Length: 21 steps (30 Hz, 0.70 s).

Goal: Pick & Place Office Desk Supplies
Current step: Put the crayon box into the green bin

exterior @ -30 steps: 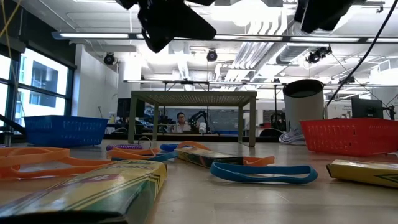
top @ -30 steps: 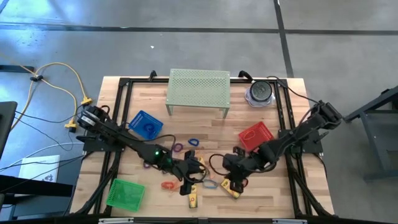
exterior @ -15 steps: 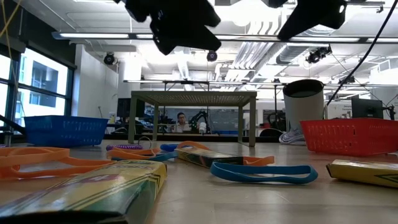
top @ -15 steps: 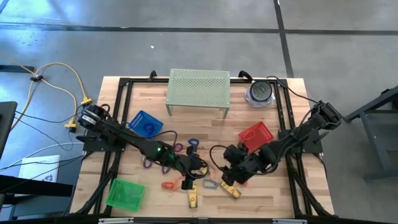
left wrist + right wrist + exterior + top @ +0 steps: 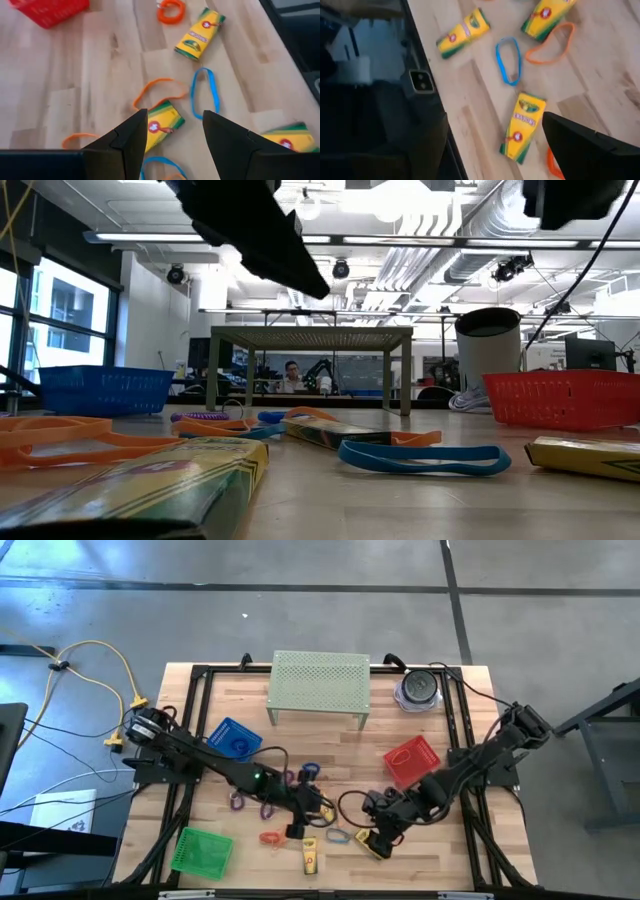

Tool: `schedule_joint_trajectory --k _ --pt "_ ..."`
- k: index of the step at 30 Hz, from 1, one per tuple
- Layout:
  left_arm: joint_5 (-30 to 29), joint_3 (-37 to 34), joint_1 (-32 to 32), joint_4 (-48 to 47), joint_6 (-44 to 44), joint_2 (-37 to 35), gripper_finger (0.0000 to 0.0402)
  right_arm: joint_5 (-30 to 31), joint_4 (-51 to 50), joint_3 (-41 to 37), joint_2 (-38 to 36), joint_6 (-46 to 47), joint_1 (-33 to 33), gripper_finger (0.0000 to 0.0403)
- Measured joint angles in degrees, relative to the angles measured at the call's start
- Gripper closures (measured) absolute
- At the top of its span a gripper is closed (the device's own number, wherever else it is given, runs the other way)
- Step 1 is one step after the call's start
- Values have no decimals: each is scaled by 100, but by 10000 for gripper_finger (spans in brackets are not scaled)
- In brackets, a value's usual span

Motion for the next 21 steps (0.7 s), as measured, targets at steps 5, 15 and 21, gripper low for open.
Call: schedule_joint_trajectory --k 5,15,21 --pt "569 0 0 -11 -148 0 215 -10 -386 -1 213 -2 145 100" --pt "595 0 -215 -276 -800 -2 215 403 93 -4 1269 -3 296 131" --pt "596 0 -505 -380 -817 -2 215 208 348 -4 1634 50 289 144"
